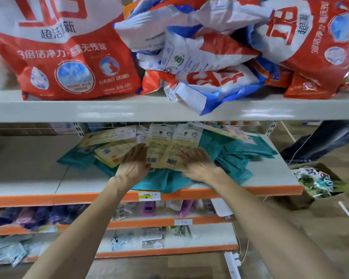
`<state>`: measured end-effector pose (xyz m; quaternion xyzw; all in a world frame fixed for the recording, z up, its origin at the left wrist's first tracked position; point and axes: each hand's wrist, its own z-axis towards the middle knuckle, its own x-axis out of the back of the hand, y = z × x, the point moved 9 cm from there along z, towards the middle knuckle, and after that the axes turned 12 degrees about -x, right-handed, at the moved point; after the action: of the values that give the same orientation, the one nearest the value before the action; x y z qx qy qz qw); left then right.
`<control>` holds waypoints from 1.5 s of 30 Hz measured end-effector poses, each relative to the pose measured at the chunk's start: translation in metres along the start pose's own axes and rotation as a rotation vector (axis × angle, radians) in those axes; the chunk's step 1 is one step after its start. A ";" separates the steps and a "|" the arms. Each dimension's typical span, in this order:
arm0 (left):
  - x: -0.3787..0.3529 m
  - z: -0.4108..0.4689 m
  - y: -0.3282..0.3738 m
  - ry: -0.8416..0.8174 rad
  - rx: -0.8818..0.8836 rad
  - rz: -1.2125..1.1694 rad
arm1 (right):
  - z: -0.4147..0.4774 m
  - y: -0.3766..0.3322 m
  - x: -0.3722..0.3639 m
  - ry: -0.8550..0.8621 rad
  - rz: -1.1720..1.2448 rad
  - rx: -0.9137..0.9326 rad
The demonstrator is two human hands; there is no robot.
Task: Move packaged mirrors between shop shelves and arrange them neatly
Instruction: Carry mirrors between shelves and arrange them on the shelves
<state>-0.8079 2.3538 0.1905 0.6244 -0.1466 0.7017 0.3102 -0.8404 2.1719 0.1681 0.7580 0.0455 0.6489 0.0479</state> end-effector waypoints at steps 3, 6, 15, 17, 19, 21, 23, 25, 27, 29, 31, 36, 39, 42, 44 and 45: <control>-0.006 -0.001 -0.002 -0.012 0.001 0.011 | 0.003 0.010 0.006 -0.109 -0.029 -0.062; -0.010 0.004 0.001 -0.068 0.023 0.036 | 0.001 0.017 0.016 -0.294 -0.052 -0.133; -0.005 0.004 -0.021 -0.090 0.083 0.011 | 0.029 -0.009 0.024 -0.009 0.093 -0.447; -0.004 0.004 -0.028 -0.094 0.104 -0.030 | 0.036 -0.014 0.015 -0.028 0.045 -0.476; -0.003 0.005 -0.033 -0.090 0.108 -0.050 | 0.040 -0.019 0.009 -0.075 0.053 -0.490; -0.003 0.006 -0.037 -0.088 0.113 -0.042 | 0.040 -0.020 0.007 -0.124 0.071 -0.493; -0.005 0.010 -0.037 -0.102 0.110 -0.034 | 0.033 -0.018 0.011 -0.146 -0.002 -0.471; -0.007 0.017 -0.034 -0.122 0.093 -0.015 | 0.024 -0.020 0.017 -0.138 -0.108 -0.424; -0.009 0.023 -0.029 -0.152 0.081 0.023 | 0.016 -0.027 0.020 -0.090 -0.130 -0.388; -0.009 0.029 -0.026 -0.167 0.071 0.049 | 0.012 -0.027 0.031 -0.028 -0.026 -0.363; -0.009 0.033 -0.024 -0.183 0.082 0.032 | 0.013 -0.017 0.056 0.032 0.215 -0.350; -0.017 0.038 -0.026 -0.251 0.122 -0.002 | 0.026 0.023 0.096 0.166 0.773 -0.354; -0.018 0.042 -0.026 -0.224 0.169 0.048 | 0.019 0.046 0.071 -0.037 0.765 -0.450; -0.024 0.045 -0.022 -0.234 0.250 0.052 | -0.002 0.083 0.093 0.284 0.915 -0.589; -0.026 0.049 -0.020 -0.205 0.303 0.045 | -0.011 0.093 0.073 0.168 0.850 -0.723; -0.028 0.052 -0.020 -0.189 0.311 0.062 | -0.014 0.096 0.055 0.078 0.812 -0.757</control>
<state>-0.7540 2.3317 0.1685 0.7232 -0.0842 0.6633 0.1728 -0.8454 2.0842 0.2368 0.6200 -0.4848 0.6138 0.0611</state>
